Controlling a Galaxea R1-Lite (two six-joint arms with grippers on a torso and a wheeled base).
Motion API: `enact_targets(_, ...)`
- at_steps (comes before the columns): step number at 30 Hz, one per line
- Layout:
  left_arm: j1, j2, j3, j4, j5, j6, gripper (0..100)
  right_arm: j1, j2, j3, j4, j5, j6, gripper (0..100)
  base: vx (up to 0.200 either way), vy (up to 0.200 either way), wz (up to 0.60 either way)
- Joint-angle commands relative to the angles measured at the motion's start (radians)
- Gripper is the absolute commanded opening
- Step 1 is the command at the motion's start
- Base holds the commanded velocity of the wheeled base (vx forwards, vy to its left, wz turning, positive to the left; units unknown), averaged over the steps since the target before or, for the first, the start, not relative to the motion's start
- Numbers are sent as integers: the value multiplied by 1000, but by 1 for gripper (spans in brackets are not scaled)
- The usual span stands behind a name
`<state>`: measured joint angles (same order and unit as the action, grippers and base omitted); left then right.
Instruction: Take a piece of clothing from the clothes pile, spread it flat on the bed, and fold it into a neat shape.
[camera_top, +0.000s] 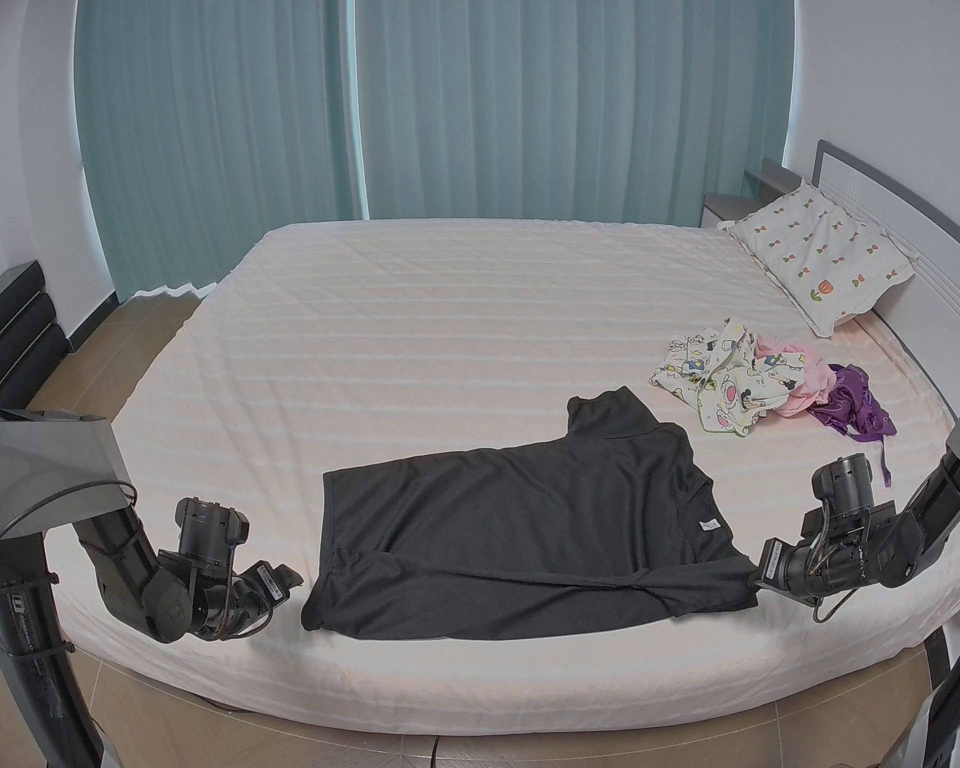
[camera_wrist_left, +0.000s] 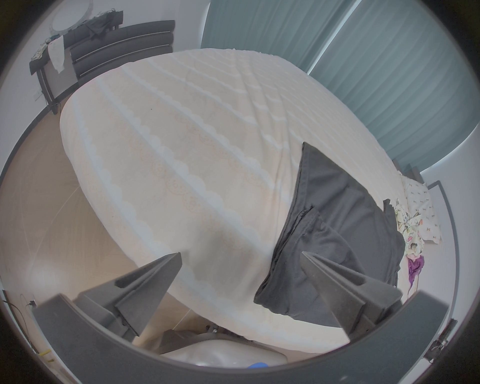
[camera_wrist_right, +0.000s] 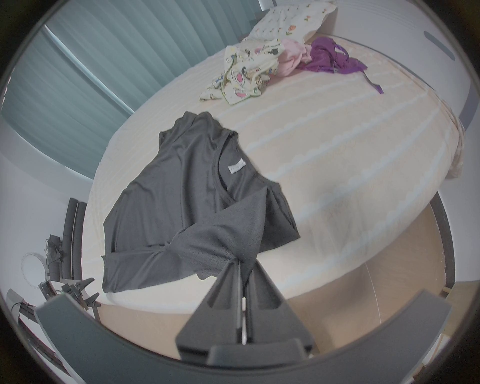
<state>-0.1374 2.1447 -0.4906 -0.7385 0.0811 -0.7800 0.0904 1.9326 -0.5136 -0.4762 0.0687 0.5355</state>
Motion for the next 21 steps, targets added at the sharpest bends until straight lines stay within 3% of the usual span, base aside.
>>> enact_targets(1,-4,-2,26,-22,-1,-7,100,2,-17,21,8,5,-2,0,0,0,0)
enact_targets(8,-60,12,72,-73,0,-24,100,-5,29,21,-1,3,-8,0,0,0,0)
enact_targets(9,-64,12,72,-74,0,-28,100,-1,36,21,-1,3,-8,100,0,0,0)
enact_targets(17,-74,12,80,-76,-7,-39,100,-31,57,10,-58,6,-12,100,0,0,0)
enact_targets(21,-74,12,83,-93,-67,-59,100,-41,72,9,-124,14,15,100,0,0,0)
